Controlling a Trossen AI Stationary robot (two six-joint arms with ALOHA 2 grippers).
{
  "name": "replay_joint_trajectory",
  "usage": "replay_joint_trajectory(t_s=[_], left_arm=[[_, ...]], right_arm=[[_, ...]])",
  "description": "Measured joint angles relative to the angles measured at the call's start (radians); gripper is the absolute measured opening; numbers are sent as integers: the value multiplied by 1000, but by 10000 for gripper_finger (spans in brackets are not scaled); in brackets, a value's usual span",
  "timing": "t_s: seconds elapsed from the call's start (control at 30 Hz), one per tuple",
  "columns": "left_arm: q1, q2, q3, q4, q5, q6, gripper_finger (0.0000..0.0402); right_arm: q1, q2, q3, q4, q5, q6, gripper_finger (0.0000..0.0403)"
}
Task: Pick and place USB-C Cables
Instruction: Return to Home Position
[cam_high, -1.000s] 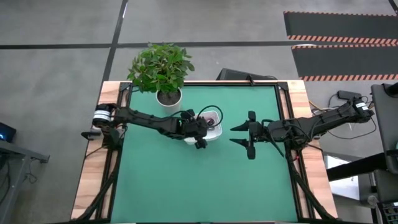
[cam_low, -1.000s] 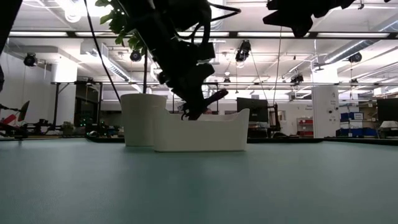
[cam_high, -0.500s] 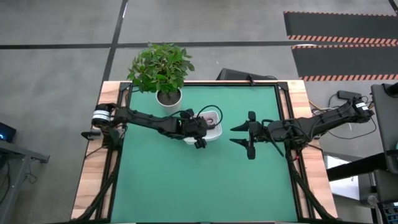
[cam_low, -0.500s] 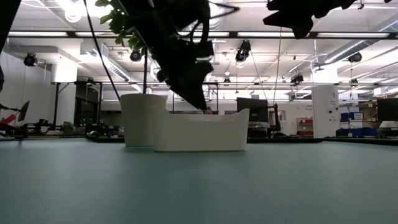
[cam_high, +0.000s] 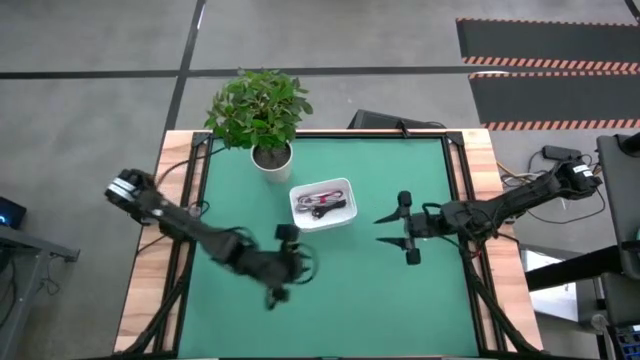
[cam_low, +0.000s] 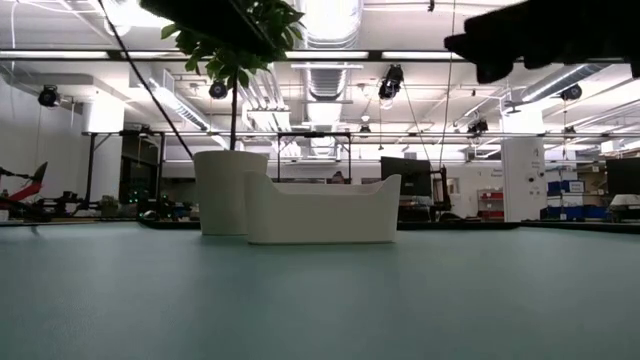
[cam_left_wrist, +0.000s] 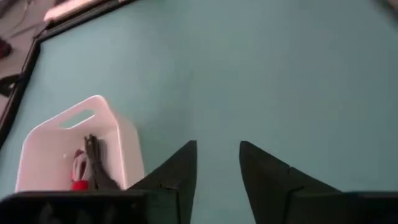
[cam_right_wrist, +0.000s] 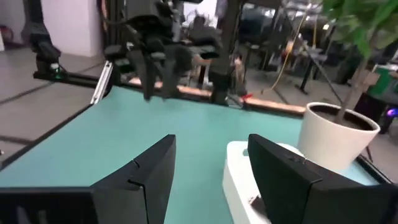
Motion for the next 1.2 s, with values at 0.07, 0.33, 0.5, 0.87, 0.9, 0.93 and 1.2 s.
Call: replay_joint_trajectory(t_s=[0.07,0.33,0.5,0.87,0.9,0.93,1.2], left_arm=[[-60,-80,-64,19,-31,-39,88],[-118,-483,-430,329,-57,-59,7],[5,-655,-714,706,-37,67,2],[287,-1100,-880,544,242,116,0],[291,-1139,-882,499,241,114,0],[293,-1175,-887,466,241,105,0],[292,-1409,-990,371,246,66,0]], right_arm=[[-2,-19,-57,73,10,-10,194],[-8,-127,-175,187,95,-46,194],[-25,-195,-184,185,85,-85,180],[-51,-336,-182,88,79,-138,91],[-51,-347,-182,72,79,-138,82],[-51,-357,-182,56,79,-138,74],[-51,-418,-200,5,31,-165,17]])
